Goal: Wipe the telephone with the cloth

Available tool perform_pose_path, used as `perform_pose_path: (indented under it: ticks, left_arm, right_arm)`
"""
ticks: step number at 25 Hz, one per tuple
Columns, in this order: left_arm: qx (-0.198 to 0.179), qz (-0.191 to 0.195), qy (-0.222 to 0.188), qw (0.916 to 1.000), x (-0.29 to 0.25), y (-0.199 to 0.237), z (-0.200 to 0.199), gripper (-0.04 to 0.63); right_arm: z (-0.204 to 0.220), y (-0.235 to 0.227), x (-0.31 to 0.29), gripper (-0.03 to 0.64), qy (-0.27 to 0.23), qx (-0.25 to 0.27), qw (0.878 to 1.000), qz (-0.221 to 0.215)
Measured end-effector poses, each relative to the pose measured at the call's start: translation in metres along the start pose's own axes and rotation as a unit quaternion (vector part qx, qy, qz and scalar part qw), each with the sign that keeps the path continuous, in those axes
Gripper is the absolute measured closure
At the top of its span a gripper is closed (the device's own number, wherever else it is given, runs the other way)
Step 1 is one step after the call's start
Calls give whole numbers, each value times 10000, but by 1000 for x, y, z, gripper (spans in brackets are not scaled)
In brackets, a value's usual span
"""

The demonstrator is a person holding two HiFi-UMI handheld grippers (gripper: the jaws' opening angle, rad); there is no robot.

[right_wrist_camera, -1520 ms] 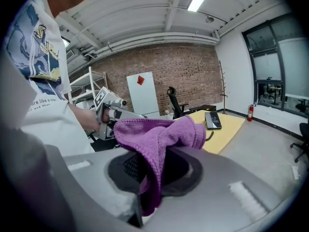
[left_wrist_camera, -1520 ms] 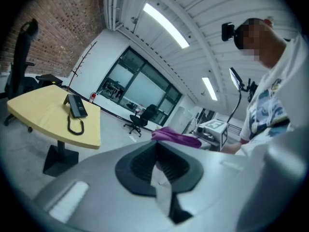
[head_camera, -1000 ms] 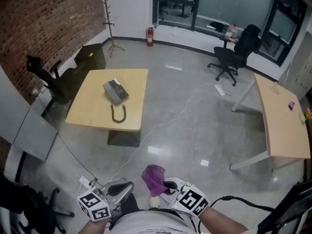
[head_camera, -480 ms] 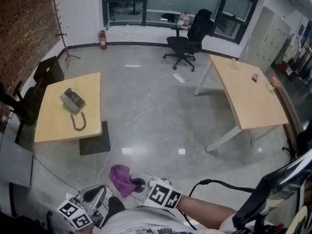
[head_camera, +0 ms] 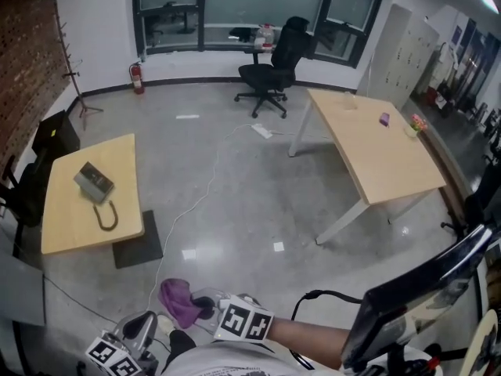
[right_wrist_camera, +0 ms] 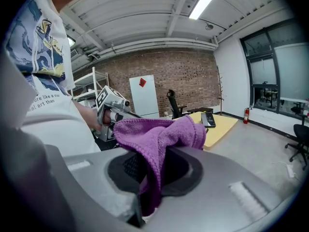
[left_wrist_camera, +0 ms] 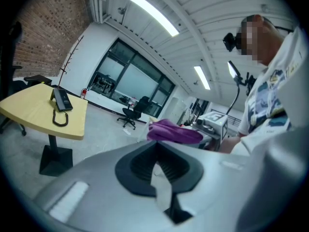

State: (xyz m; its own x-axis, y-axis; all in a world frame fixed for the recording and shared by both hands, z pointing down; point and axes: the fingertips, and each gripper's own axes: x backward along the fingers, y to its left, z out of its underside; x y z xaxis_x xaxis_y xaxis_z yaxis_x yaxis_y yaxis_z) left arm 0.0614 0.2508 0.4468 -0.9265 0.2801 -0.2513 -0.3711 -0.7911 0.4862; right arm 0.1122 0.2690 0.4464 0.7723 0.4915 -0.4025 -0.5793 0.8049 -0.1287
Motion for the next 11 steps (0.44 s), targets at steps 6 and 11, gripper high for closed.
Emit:
perform_pose_path:
  ticks: [6,11]
  left_arm:
    - [42,10,32,10000,-1,3,1,592]
    - [63,5,37,10000,3,5,3,592]
  right_arm:
    - [0,-1,-4,572,12,-20,10000,-43]
    - [-3,1,-9,572,13,-4,10000,-77]
